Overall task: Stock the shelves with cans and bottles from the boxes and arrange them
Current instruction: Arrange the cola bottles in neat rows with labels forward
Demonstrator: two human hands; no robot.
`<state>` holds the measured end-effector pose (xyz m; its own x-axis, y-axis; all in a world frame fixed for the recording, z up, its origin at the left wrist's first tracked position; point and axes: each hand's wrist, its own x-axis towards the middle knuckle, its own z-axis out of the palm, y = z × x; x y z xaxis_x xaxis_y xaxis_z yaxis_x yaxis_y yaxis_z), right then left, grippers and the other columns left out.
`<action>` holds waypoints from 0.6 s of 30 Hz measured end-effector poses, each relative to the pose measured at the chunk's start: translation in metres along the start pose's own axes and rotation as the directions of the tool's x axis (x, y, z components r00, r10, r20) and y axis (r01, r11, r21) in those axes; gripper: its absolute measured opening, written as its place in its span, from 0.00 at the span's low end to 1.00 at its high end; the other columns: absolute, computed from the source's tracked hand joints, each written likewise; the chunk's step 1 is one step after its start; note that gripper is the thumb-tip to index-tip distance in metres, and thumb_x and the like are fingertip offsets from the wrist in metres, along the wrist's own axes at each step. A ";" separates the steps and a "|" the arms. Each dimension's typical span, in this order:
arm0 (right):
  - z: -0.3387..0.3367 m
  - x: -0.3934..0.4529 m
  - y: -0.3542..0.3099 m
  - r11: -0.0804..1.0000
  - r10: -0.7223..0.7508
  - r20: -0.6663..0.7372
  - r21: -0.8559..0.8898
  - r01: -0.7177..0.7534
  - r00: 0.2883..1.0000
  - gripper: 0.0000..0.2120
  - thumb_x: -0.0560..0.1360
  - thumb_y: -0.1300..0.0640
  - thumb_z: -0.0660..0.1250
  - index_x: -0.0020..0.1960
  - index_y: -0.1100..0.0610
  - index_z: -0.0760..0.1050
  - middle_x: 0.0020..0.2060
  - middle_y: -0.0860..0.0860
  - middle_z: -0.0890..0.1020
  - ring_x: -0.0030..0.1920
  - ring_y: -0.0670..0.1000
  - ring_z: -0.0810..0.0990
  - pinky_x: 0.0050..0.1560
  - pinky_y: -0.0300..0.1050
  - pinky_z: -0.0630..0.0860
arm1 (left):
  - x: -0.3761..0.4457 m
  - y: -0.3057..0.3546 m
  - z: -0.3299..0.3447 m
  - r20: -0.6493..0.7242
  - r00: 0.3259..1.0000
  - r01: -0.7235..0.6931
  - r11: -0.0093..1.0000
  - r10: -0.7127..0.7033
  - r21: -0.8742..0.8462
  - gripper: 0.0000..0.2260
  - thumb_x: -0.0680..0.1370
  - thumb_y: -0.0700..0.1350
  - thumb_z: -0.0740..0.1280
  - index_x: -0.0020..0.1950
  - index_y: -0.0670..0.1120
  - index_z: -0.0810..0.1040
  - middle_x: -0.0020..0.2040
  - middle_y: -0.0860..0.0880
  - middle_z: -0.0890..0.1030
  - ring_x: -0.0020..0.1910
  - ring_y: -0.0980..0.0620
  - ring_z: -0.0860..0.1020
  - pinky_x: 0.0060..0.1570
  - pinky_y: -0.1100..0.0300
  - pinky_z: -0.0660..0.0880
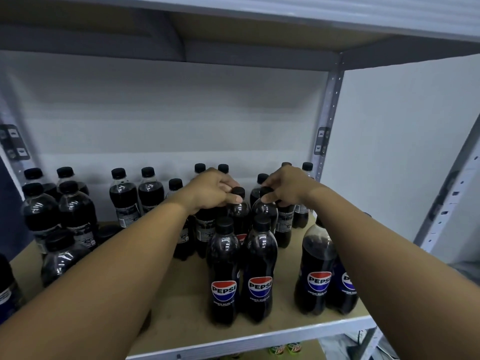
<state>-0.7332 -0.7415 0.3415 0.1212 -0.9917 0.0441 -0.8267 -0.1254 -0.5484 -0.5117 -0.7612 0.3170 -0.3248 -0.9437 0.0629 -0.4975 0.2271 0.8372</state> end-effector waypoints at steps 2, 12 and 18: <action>-0.003 -0.001 0.002 1.000 -0.014 0.008 -0.014 0.014 1.000 0.21 0.72 0.56 0.78 0.64 0.53 0.81 0.58 0.52 0.82 0.60 0.53 0.79 0.60 0.44 0.74 | 0.000 -0.003 -0.001 0.028 1.000 -0.006 1.000 0.006 -0.017 0.10 0.73 0.37 0.78 0.51 0.48 0.85 0.49 0.48 0.85 0.53 0.50 0.84 0.59 0.57 0.81; 0.009 0.007 0.009 0.993 -0.080 -0.061 -0.092 0.075 0.995 0.24 0.69 0.51 0.80 0.63 0.54 0.81 0.54 0.53 0.84 0.54 0.54 0.81 0.57 0.45 0.77 | 0.000 0.008 0.002 0.077 0.997 0.025 1.000 -0.025 0.009 0.13 0.74 0.37 0.78 0.57 0.43 0.83 0.52 0.43 0.85 0.53 0.46 0.85 0.56 0.44 0.83; -0.002 0.009 0.012 0.996 -0.047 0.007 -0.072 0.047 0.999 0.20 0.70 0.57 0.80 0.60 0.56 0.81 0.49 0.56 0.85 0.44 0.57 0.85 0.49 0.51 0.84 | 0.004 0.014 0.012 0.056 0.998 0.038 0.999 -0.037 -0.003 0.14 0.73 0.37 0.79 0.56 0.44 0.83 0.54 0.44 0.84 0.53 0.46 0.85 0.56 0.44 0.83</action>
<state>-0.7427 -0.7520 0.3369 0.1638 -0.9844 0.0637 -0.8577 -0.1740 -0.4839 -0.5295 -0.7586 0.3227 -0.3508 -0.9365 0.0009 -0.5066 0.1906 0.8408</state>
